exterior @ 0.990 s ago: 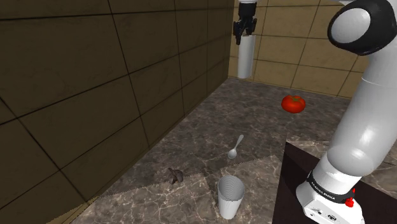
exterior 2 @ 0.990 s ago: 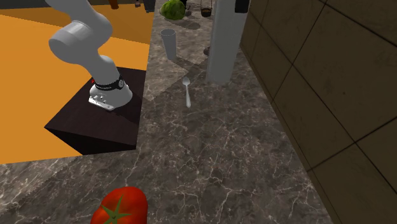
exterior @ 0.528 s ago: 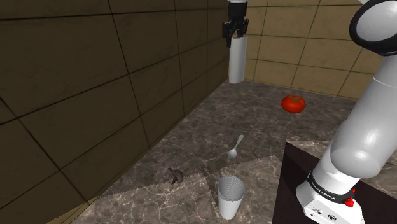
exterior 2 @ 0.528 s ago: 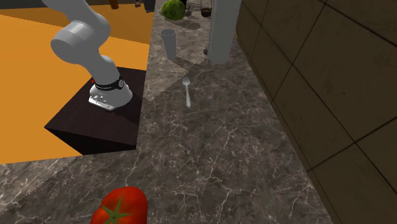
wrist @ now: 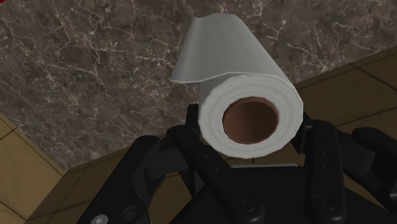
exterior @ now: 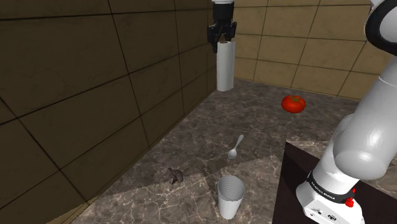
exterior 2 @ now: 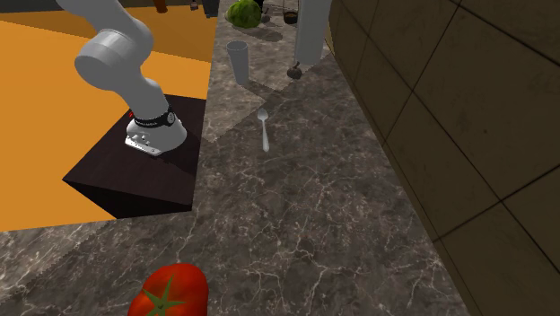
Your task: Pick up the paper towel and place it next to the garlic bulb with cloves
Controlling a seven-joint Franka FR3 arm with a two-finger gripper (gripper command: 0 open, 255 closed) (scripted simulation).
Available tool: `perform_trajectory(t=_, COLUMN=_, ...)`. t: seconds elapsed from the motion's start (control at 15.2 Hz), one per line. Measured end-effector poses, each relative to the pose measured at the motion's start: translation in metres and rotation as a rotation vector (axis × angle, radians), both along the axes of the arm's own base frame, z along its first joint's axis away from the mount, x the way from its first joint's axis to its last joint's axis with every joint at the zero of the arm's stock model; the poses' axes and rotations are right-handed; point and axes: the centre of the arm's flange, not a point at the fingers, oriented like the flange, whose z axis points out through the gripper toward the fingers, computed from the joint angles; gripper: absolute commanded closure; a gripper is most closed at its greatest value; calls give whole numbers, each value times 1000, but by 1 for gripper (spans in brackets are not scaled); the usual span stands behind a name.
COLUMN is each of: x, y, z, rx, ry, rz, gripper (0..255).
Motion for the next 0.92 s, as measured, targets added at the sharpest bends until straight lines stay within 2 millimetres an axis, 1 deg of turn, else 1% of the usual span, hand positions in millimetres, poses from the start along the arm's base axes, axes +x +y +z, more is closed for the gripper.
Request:
perform_trajectory(t=0.2, x=-1, y=42, z=3, rx=0, ry=0, rz=0, gripper=255)
perform_trajectory(t=0.26, x=-3, y=53, z=1, rx=0, ry=0, rz=0, gripper=255)
perform_trajectory(t=0.4, x=-8, y=80, z=-1, rx=0, ry=0, rz=0, gripper=255)
perform_trajectory(t=0.46, x=-10, y=91, z=3, rx=0, ry=0, rz=0, gripper=255)
perform_trajectory(t=0.53, x=-14, y=108, z=3, rx=0, ry=0, rz=1, gripper=255)
perform_trajectory(t=0.59, x=-12, y=120, z=4, rx=0, ry=-1, rz=1, gripper=255)
perform_trajectory(t=0.92, x=-18, y=182, z=2, rx=0, ry=0, rz=0, gripper=255)
